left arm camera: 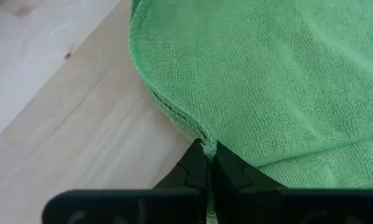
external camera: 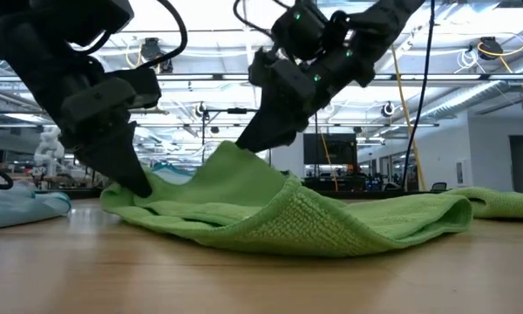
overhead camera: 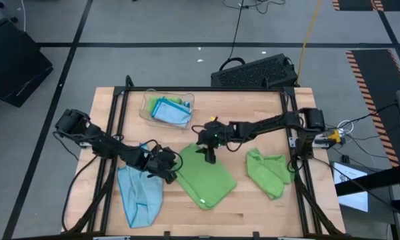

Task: Fold microfiber towels
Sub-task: Fold the top green microfiber cloth

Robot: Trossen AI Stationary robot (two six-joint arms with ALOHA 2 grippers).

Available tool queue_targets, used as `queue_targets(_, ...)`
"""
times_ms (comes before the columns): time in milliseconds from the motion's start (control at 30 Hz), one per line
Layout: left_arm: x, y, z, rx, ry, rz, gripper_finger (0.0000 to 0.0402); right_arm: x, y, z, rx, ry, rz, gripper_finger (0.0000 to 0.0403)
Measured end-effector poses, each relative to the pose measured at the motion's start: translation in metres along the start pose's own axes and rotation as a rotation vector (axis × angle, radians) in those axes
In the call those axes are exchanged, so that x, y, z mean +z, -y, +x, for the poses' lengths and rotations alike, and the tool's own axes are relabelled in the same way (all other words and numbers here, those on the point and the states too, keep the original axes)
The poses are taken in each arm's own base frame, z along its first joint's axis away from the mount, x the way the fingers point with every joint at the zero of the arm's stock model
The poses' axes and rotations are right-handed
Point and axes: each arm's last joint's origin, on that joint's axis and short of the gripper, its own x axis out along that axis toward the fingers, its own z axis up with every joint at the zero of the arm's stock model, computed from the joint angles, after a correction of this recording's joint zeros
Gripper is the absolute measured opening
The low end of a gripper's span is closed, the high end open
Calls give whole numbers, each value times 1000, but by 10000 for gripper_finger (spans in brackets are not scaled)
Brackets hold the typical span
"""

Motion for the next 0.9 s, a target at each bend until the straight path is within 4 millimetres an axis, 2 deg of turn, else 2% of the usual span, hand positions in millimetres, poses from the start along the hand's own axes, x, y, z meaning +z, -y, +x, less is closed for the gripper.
queue_targets(133, 1, 0, 0, 3, 13, 6, 5, -6, 18, 6, 24, -18, 45, 182)
queue_targets(267, 1, 0, 0, 6, 15, 16, 8, -8, 28, 14, 130, 23, 65, 178)
queue_targets(467, 1, 0, 0, 5, 15, 17, 7, -16, 37, 25, 141, 16, 93, 174)
queue_targets(733, 1, 0, 0, 5, 16, 41, 6, -15, 50, 23, 119, 44, 129, 174)
queue_targets(900, 1, 1, 0, -5, 9, 41, 5, -22, 52, 34, 134, 15, 166, 174)
